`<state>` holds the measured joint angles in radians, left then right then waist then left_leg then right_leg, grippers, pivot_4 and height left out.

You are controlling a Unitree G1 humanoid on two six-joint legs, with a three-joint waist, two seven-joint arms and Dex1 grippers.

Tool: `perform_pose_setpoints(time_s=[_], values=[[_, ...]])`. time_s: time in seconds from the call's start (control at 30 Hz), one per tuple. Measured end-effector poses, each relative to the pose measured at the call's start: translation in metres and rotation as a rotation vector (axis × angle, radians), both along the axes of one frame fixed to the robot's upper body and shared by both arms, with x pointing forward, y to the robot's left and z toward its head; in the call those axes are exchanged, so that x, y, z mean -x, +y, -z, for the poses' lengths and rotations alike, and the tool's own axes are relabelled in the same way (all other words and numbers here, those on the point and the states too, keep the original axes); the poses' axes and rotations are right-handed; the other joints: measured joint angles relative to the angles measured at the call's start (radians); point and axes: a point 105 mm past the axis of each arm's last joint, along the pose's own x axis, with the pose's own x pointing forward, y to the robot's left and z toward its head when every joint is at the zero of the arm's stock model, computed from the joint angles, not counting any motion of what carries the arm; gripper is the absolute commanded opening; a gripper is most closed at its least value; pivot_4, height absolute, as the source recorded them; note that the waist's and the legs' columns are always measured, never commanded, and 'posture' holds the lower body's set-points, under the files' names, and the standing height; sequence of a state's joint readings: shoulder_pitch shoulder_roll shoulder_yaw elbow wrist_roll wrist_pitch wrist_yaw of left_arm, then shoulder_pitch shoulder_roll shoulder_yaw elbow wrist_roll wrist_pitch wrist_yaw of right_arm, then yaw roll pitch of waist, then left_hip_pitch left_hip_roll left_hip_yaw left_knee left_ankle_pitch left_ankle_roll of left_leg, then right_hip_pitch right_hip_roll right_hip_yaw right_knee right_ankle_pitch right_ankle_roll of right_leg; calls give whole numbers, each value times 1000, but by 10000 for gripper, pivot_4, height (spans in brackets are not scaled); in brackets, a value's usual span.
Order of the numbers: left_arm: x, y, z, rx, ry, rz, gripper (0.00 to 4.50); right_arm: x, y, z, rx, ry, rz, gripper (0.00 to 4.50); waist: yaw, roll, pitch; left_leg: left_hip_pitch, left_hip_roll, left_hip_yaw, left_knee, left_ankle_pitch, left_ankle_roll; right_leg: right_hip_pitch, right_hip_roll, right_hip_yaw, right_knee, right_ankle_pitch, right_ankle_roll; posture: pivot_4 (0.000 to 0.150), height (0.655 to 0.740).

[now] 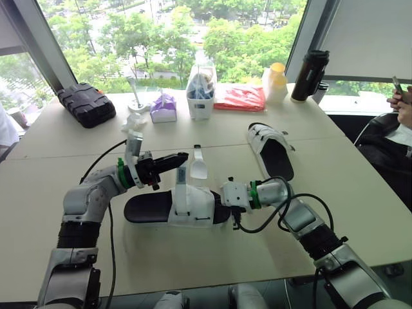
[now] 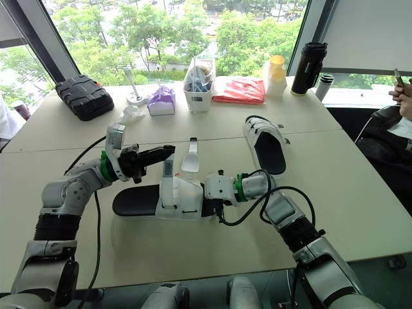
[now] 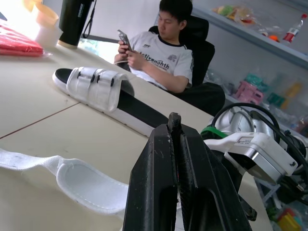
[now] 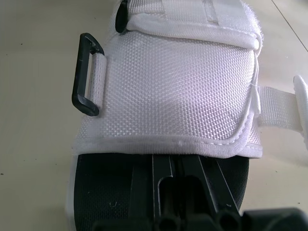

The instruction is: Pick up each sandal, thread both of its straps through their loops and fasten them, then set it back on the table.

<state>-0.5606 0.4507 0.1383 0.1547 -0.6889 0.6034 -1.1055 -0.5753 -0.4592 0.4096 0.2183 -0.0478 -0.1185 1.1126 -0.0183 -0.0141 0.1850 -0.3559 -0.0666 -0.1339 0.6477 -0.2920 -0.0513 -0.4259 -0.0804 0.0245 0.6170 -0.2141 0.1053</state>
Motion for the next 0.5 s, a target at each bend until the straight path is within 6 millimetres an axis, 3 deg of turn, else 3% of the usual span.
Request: perform_pose_setpoints(time_s=[0.2,0.5], values=[[-11,1,9,17,-12,-84,211,0,0,0,1,1,1,0,2,0,0,0,0,0,0,0,0,0,0,0,0,0,0,1500,7400],[-29,5,42,-3,72,-205,211,0,-1,0,4,-1,1,0,4,0,0,0,-1,0,0,0,0,0,0,0,0,0,0,1500,7400]])
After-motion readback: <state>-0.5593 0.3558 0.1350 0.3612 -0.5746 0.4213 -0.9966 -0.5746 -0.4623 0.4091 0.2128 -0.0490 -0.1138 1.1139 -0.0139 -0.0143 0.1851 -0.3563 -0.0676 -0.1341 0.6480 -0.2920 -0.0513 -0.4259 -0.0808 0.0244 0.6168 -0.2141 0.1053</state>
